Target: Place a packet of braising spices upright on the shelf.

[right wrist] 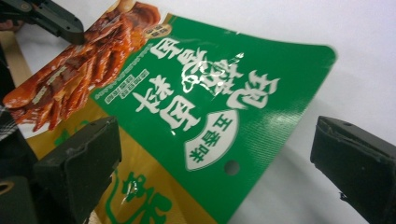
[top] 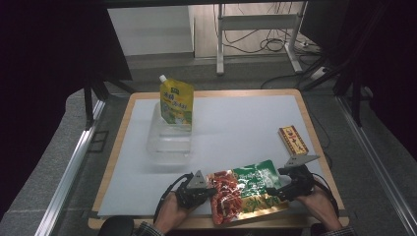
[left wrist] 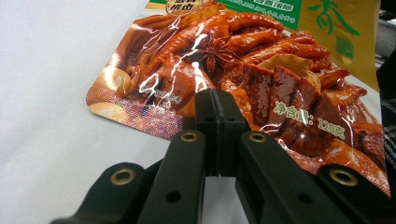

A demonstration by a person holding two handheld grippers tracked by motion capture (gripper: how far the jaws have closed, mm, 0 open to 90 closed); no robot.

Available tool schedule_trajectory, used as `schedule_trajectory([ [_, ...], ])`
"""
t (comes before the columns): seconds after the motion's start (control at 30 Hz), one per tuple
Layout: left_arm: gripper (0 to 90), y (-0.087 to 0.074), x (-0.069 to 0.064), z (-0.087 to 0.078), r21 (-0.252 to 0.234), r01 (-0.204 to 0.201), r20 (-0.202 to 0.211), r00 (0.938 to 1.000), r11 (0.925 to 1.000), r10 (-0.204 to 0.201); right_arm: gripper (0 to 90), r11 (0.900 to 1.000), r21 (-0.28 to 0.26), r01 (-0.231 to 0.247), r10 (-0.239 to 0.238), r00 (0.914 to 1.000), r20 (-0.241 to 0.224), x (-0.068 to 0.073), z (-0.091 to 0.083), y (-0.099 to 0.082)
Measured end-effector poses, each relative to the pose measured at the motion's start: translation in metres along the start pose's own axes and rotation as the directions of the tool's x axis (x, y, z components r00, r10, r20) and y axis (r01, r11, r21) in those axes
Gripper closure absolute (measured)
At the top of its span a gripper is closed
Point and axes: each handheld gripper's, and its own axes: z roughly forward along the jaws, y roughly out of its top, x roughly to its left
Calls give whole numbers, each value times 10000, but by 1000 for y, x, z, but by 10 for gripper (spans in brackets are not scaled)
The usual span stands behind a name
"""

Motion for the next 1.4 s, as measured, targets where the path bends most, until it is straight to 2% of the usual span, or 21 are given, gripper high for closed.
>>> schedule_trajectory([
  [0.3, 900, 0, 1, 0, 36, 41, 17, 10000, 10000, -41, 45, 9973, 673, -306, 350, 9972, -656, 3, 11, -2],
  [0.37, 900, 0, 1, 0, 31, 44, 34, 10000, 10000, -44, 37, 9975, 639, -308, 361, 9959, -831, 5, 13, -1],
  [0.53, 900, 0, 2, 0, 19, 135, 138, 9998, 9999, -135, 52, 9973, 641, -365, 421, 9952, -883, 8, 14, 2],
  [0.7, 899, 0, 4, 0, 19, 252, 225, 9994, 9997, -253, 301, 9960, 833, -314, 371, 9971, -671, 9, 12, 4],
  [0.8, 899, -1, 5, 0, -39, 464, 373, 9982, 9989, -462, 462, 9974, 623, -363, 401, 9974, -598, 7, 8, 5],
  [0.9, 899, -1, 6, 0, -23, 480, 395, 9981, 9988, -479, 642, 9978, 327, -579, 604, 9948, -821, 4, 2, 6],
  [1.0, 898, -1, 5, 0, -47, 510, 355, 9981, 9987, -508, 795, 9989, 342, -334, 356, 9972, -661, 5, 1, 5],
  [1.07, 893, 0, 5, -1, 21, 467, 370, 9982, 9989, -468, 839, 9989, 307, -355, 377, 9965, -742, 5, 0, 6],
  [1.1, 869, 0, 5, 0, -8, 571, 476, 9972, 9984, -570, 854, 9990, 330, -305, 327, 9969, -709, 6, 0, 6],
  [1.17, 830, 1, 4, -1, 26, 467, 455, 9979, 9989, -468, 886, 9988, 416, -261, 288, 9975, -647, 8, 1, 7],
  [1.3, 768, 2, -1, -3, 72, 52, 61, 10000, 10000, -52, 893, 9988, 455, -207, 232, 9982, -561, 10, 0, 9],
  [1.4, 748, 2, -1, -9, -81, 49, -6, 10000, 10000, -49, 893, 9990, 395, -187, 208, 9983, -537, 10, -1, 11],
])
